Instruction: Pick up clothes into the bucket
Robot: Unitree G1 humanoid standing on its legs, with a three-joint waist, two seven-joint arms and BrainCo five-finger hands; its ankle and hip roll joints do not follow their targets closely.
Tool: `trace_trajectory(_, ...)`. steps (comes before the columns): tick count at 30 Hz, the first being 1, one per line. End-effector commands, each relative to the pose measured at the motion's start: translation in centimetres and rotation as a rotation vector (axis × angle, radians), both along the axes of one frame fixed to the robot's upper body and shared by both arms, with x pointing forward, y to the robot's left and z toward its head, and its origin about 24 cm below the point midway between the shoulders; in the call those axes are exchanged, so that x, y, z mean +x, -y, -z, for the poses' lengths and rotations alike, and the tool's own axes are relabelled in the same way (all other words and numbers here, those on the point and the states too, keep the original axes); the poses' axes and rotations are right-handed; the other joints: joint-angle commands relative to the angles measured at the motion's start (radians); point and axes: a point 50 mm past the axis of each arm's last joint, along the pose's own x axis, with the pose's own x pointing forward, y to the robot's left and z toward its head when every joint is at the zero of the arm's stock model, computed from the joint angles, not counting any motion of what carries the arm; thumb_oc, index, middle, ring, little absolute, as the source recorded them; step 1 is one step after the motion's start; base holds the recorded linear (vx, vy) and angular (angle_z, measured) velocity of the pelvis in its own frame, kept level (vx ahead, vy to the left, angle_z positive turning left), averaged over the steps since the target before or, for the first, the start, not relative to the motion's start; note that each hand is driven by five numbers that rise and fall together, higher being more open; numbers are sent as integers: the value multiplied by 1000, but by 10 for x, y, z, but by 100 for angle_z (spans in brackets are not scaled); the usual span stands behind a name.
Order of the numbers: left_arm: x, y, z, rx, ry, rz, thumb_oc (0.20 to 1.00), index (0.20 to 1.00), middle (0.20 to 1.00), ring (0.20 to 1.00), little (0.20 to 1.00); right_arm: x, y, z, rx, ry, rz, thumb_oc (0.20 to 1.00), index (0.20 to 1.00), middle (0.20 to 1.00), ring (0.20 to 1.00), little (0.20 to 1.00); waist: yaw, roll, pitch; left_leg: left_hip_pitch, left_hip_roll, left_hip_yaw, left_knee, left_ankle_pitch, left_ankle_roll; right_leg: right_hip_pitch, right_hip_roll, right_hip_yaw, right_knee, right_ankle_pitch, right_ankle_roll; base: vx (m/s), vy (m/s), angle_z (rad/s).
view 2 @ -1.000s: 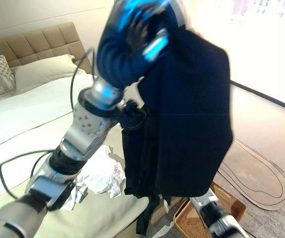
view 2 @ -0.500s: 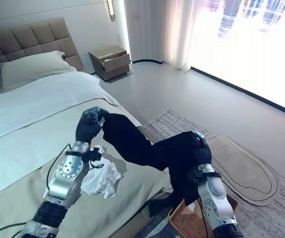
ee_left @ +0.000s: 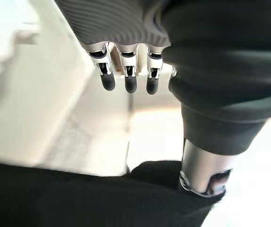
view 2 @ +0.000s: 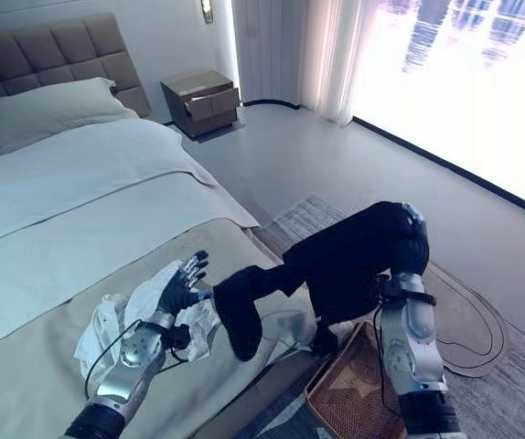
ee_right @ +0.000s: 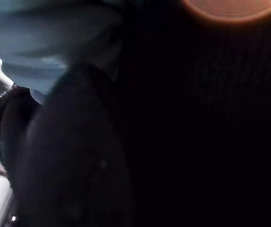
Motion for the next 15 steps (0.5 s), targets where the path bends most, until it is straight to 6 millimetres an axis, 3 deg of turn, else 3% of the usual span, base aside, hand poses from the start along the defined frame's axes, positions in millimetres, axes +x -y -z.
trace_trajectory(1, 3, -13, -5, 6, 35, -3, 1000, 1000, 1000, 1000, 1000, -10, 16, -74, -27, 371, 94, 200, 200, 200, 200, 200, 6, -32, -32, 33, 34, 27, 83, -131, 21, -86, -53, 5, 36, 134, 37, 0, 0, 0)
trace_trajectory(7, -27, -45, 26, 0, -112, -129, 1000, 1000, 1000, 1000, 1000, -26, 52, -91, -43, 440, 214, 200, 200, 200, 200, 200, 7, -40, -31, 30, 36, 31, 89, -134, 21, -89, -48, 10, 38, 134, 37, 1, -1, -1)
trace_trajectory(15, -44, -76, 29, -49, -123, -298, 1000, 1000, 1000, 1000, 1000, -52, 89, -111, -55, 535, 346, 200, 200, 200, 200, 200, 7, -46, -35, 29, 42, 30, 86, -132, 16, -91, -43, 7, 36, 134, 38, 1, -1, 0)
